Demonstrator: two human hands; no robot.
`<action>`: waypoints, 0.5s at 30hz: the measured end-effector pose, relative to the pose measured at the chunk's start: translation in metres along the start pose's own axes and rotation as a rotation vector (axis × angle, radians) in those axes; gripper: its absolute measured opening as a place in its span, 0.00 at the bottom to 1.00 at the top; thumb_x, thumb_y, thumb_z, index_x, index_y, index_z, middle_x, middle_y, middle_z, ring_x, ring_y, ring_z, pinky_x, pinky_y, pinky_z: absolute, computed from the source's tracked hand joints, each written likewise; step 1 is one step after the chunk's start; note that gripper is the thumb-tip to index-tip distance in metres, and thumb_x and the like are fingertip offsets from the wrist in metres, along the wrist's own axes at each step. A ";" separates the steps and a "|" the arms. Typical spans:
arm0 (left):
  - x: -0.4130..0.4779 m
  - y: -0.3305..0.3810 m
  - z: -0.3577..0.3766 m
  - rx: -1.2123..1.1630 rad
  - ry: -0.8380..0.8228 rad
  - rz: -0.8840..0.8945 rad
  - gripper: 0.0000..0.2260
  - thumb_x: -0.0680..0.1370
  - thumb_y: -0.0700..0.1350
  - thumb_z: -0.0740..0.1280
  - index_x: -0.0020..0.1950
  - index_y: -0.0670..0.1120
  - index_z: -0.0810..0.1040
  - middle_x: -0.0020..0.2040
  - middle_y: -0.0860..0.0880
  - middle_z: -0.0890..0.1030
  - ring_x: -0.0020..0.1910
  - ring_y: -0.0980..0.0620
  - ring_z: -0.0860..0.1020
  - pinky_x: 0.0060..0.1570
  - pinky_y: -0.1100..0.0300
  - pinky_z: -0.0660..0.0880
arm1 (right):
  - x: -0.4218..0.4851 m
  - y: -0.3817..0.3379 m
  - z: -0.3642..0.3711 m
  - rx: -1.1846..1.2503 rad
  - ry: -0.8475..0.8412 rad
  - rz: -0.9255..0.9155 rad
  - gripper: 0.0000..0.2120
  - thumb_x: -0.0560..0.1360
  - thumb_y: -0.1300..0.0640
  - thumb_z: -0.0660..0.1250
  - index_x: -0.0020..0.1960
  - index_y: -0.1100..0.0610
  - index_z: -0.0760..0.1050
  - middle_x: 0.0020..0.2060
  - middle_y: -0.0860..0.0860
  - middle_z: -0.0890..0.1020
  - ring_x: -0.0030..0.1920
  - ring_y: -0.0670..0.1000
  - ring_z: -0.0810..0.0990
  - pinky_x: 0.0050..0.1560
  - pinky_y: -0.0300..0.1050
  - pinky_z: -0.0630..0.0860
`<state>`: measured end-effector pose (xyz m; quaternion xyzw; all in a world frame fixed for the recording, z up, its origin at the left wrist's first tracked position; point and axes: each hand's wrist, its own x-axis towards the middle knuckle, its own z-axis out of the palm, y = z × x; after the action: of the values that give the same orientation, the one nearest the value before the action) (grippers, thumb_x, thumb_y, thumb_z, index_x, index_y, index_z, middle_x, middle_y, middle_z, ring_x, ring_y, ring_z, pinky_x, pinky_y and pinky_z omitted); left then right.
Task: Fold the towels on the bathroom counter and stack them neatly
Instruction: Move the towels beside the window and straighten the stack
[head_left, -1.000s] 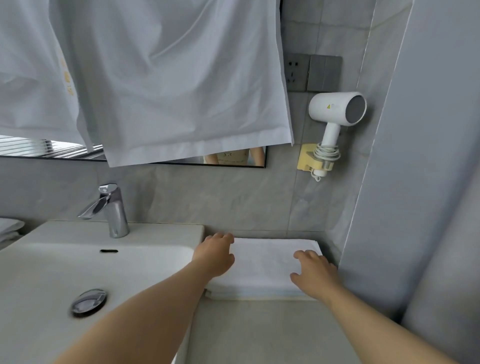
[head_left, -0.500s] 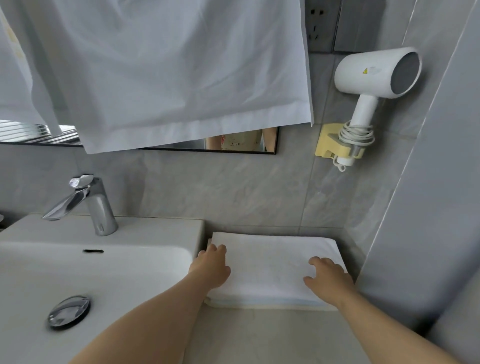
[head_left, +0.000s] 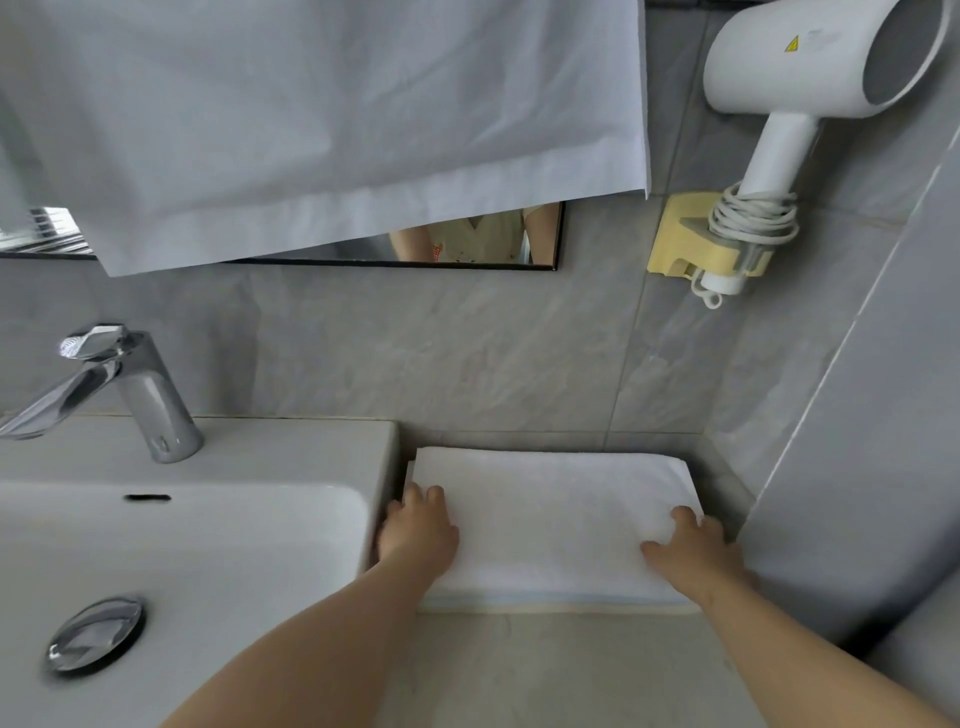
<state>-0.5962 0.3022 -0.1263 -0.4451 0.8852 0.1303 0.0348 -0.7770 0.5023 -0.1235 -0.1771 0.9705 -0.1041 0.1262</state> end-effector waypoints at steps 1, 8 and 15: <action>0.001 0.002 -0.001 0.010 0.001 -0.023 0.16 0.80 0.47 0.56 0.67 0.45 0.61 0.69 0.44 0.61 0.64 0.42 0.65 0.55 0.54 0.69 | 0.001 0.001 0.001 0.020 -0.010 0.014 0.27 0.76 0.42 0.59 0.70 0.53 0.58 0.67 0.55 0.63 0.64 0.60 0.68 0.59 0.49 0.68; -0.001 0.011 -0.003 0.043 -0.029 -0.178 0.26 0.80 0.47 0.57 0.74 0.43 0.49 0.70 0.41 0.64 0.65 0.43 0.69 0.57 0.56 0.70 | 0.004 0.005 -0.005 0.029 -0.029 0.111 0.30 0.75 0.42 0.61 0.69 0.57 0.57 0.65 0.58 0.69 0.63 0.59 0.71 0.59 0.47 0.69; -0.005 0.013 -0.017 -0.137 0.058 -0.233 0.21 0.79 0.42 0.57 0.70 0.40 0.55 0.65 0.45 0.72 0.61 0.45 0.74 0.46 0.57 0.70 | 0.005 0.010 -0.010 0.104 0.001 0.187 0.27 0.72 0.51 0.67 0.64 0.61 0.61 0.62 0.60 0.72 0.61 0.60 0.72 0.59 0.46 0.69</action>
<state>-0.6027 0.3089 -0.1062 -0.5498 0.8172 0.1728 -0.0064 -0.7871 0.5110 -0.1176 -0.0789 0.9761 -0.1423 0.1441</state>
